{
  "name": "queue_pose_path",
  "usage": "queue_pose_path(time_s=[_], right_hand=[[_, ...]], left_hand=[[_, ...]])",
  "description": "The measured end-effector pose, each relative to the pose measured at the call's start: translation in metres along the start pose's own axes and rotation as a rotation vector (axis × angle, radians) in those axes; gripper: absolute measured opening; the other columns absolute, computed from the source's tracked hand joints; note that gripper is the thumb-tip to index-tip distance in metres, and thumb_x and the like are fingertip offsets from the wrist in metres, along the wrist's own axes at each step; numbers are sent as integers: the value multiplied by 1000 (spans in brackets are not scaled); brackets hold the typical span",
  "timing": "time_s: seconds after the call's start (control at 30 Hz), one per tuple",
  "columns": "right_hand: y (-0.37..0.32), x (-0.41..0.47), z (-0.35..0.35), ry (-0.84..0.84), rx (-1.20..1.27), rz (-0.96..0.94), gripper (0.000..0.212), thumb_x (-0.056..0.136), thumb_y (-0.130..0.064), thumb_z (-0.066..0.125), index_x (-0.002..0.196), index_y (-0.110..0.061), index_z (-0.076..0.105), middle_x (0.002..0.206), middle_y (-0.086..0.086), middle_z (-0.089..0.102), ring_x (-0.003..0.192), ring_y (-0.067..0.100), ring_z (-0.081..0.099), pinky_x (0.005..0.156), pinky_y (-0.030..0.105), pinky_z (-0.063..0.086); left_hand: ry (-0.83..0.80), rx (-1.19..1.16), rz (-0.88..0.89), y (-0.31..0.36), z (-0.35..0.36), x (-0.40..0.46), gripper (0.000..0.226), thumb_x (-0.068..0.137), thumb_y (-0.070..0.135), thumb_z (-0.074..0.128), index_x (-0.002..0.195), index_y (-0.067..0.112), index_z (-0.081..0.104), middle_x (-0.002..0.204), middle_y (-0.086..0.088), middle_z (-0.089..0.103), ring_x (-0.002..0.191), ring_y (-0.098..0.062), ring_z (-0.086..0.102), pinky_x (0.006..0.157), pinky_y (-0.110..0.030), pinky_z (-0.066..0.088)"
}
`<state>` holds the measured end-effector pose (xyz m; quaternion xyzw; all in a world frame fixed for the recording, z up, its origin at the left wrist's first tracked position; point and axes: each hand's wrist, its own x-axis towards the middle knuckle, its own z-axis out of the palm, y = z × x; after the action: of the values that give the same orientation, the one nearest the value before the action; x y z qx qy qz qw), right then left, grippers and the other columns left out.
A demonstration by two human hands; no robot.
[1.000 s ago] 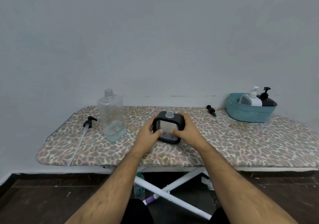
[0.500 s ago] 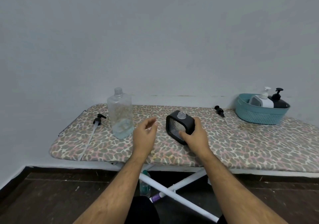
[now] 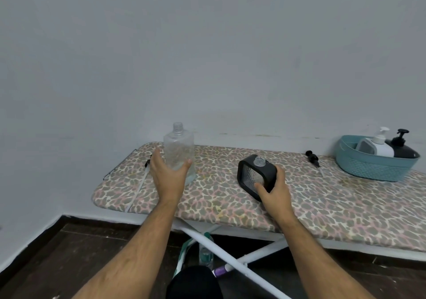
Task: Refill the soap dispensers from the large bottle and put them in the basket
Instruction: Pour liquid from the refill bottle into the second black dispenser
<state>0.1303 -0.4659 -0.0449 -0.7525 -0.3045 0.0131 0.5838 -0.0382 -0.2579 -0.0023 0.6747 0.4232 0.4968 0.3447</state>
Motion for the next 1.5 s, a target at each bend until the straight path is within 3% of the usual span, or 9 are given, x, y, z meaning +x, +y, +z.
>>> queue_pose_path(time_s=[0.13,0.2,0.43,0.57,0.67,0.77,0.97,1.2,1.5], right_hand=[[2,-1,0,2,3,19,67,90,-19,70,144,-29,31,118,-6,59,101,16,60,83,28,49],[4,-1,0,4,5,32,68,90,-20,71,145,-29,32,118,-6,58,101,16,60,85,30,50],[8,0,1,30,-6,81,56,84,-24,77,130,-22,45,109,-8,63,98,14,63,76,23,47],[6,-2,2,92,-66,92,53,81,-27,79,124,-22,48,103,-9,65,92,13,64,71,21,47],[4,-5,3,142,-136,94,57,80,-32,79,128,-23,48,103,-9,68,88,13,65,71,27,53],[-1,-8,3,176,-214,96,63,80,-37,77,132,-28,45,103,-9,70,84,14,66,73,35,58],[-8,-13,2,208,-315,92,66,82,-40,75,138,-28,43,101,-7,71,73,11,58,65,26,49],[-10,-15,1,219,-379,110,67,81,-45,76,138,-26,46,105,-4,72,86,17,67,66,23,42],[-9,-15,1,240,-384,111,58,80,-46,75,128,-26,50,97,-5,72,72,11,52,63,25,38]], left_hand=[[-174,-156,-37,-2,4,6,91,75,21,84,149,19,30,145,3,42,130,-10,40,107,-32,35],[-174,-154,-30,-2,6,5,83,76,16,83,145,21,37,138,5,49,122,-9,45,99,-27,38],[-218,76,54,-1,17,4,62,75,27,84,126,12,52,125,-4,50,107,-14,50,97,-31,47],[-187,105,131,2,22,-9,58,80,27,80,129,17,52,123,1,57,101,-12,57,85,-29,53],[-123,102,260,10,27,-18,40,88,39,70,124,27,57,107,11,66,88,-7,64,71,-29,57],[-106,165,408,15,35,-20,41,88,40,69,126,27,59,107,11,68,93,-7,64,78,-32,58],[-112,339,693,23,47,-27,62,74,6,80,131,21,60,127,1,65,119,-20,56,106,-41,40],[-157,462,806,28,55,-23,75,60,1,85,127,24,61,127,4,63,117,-20,54,106,-43,35],[-134,607,833,33,54,-19,86,54,-8,84,125,31,56,127,6,62,122,-23,54,111,-59,26]])
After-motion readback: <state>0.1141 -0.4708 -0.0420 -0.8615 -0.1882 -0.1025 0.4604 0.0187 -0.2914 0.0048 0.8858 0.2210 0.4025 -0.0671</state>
